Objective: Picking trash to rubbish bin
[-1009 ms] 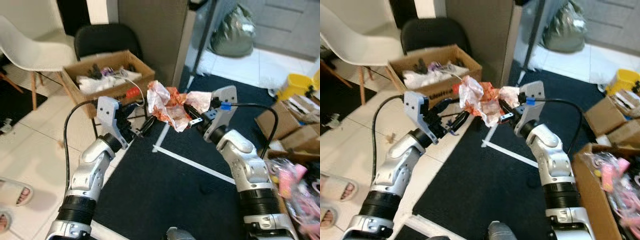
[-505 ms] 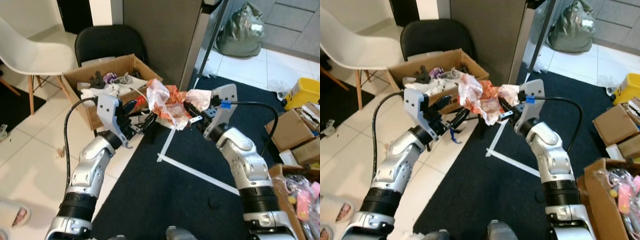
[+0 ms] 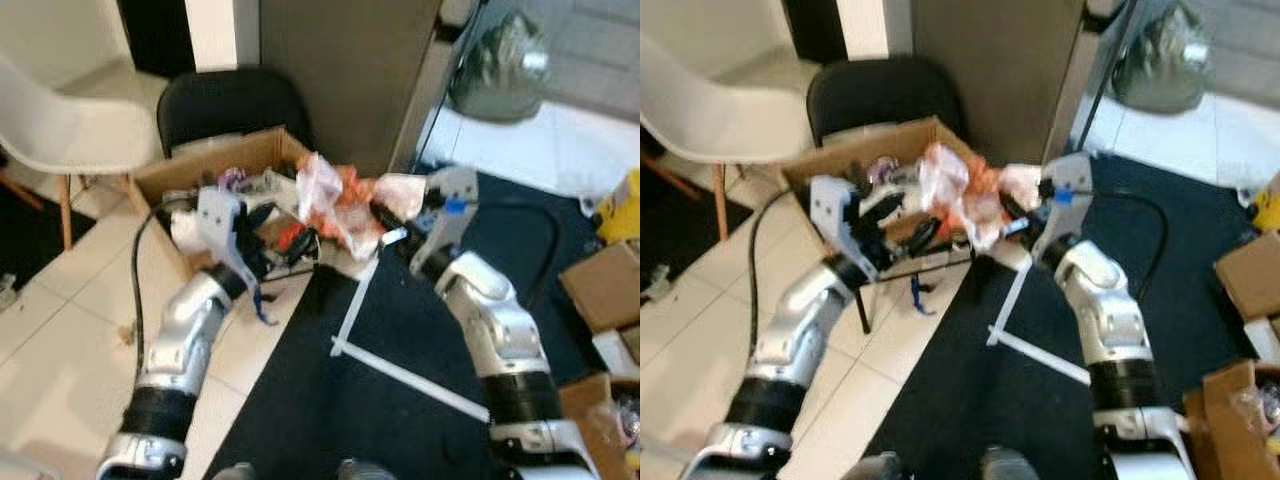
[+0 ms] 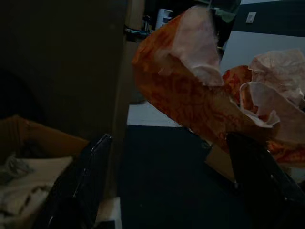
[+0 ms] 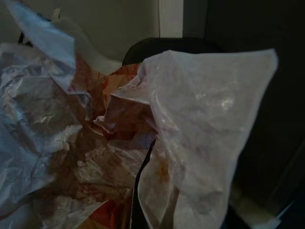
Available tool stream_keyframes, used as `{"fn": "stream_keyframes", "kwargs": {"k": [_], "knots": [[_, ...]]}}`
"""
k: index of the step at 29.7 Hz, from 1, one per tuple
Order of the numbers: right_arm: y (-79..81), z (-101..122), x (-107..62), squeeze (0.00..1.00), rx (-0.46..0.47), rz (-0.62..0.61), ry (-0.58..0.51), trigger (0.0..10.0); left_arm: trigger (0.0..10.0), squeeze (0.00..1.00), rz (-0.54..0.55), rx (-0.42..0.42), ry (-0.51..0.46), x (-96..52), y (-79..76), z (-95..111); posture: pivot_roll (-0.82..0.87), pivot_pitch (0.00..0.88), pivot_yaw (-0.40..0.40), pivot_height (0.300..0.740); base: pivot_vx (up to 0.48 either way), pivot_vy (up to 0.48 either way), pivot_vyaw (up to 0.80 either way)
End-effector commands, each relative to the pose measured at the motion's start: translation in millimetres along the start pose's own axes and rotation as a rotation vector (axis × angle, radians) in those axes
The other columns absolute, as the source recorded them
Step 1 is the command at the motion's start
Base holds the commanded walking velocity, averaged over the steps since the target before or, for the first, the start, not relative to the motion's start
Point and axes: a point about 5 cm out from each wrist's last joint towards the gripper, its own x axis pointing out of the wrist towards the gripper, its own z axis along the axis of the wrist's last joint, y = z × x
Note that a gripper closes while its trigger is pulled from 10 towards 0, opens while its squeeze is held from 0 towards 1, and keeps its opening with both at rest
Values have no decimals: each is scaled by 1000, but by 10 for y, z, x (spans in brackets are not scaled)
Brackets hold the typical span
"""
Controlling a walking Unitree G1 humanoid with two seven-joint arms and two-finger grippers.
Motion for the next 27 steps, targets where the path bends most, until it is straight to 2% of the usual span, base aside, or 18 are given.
{"fn": "stream_keyframes", "kwargs": {"k": [1, 18, 22, 25, 27], "knots": [[-28, -7, -21, 0, -5, -9, 8, 10000, 10000, 0, -7, 5, 5, 7, -16, -15, -90, 0, -26, 740, 480, 0, 0], [-38, 11, -21, 0, -45, -10, 20, 10000, 10000, 0, 10, 10, 7, -2, -4, -15, -80, 0, -24, 740, 480, 0, 0], [-126, 73, -31, 0, -121, -4, 53, 10000, 10000, 0, 39, 30, 25, -29, 26, -22, -75, 0, -22, 740, 480, 0, 0], [-305, 105, -29, 0, -224, -59, 133, 10000, 10000, 0, 74, 53, 56, -62, 68, -40, -68, 0, -21, 740, 480, 0, 0], [-369, 98, -35, 0, -278, -83, 178, 10000, 10000, 0, 95, 67, 74, -82, 94, -50, -68, 0, -21, 740, 480, 0, 0]]}}
